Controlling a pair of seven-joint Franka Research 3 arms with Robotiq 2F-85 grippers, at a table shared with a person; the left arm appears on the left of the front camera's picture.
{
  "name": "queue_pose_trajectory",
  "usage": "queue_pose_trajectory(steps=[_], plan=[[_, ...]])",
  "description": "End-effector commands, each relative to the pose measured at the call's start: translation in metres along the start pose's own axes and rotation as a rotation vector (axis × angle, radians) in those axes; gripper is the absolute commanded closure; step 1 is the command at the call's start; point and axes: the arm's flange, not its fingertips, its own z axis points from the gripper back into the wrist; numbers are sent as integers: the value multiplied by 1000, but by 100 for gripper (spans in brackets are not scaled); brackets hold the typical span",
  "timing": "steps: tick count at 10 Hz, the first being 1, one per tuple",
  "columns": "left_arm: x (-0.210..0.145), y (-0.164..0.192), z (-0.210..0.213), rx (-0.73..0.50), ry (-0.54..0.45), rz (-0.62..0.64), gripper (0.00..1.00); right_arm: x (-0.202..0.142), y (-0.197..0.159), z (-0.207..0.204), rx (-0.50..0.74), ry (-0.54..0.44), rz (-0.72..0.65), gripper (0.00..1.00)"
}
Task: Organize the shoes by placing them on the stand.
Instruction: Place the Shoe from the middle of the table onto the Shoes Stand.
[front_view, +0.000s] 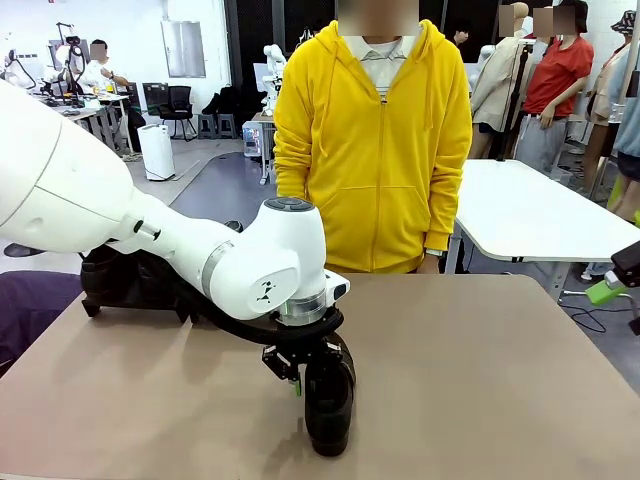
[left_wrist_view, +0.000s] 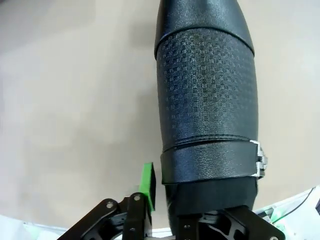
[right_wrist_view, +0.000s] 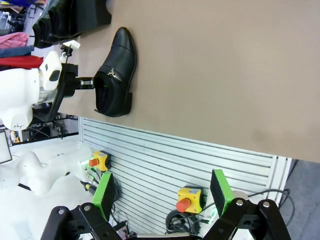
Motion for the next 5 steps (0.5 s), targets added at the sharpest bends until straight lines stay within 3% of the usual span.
queue_pose_trajectory(steps=[1, 3, 5], plan=[[1, 1, 4, -13, -30, -15, 100, 0, -1, 2, 27, -5, 19, 0], [1, 3, 17, -36, -38, -61, 100, 0, -1, 2, 27, -5, 19, 0], [1, 9, 59, -60, -98, -159, 100, 0, -1, 2, 27, -5, 19, 0]])
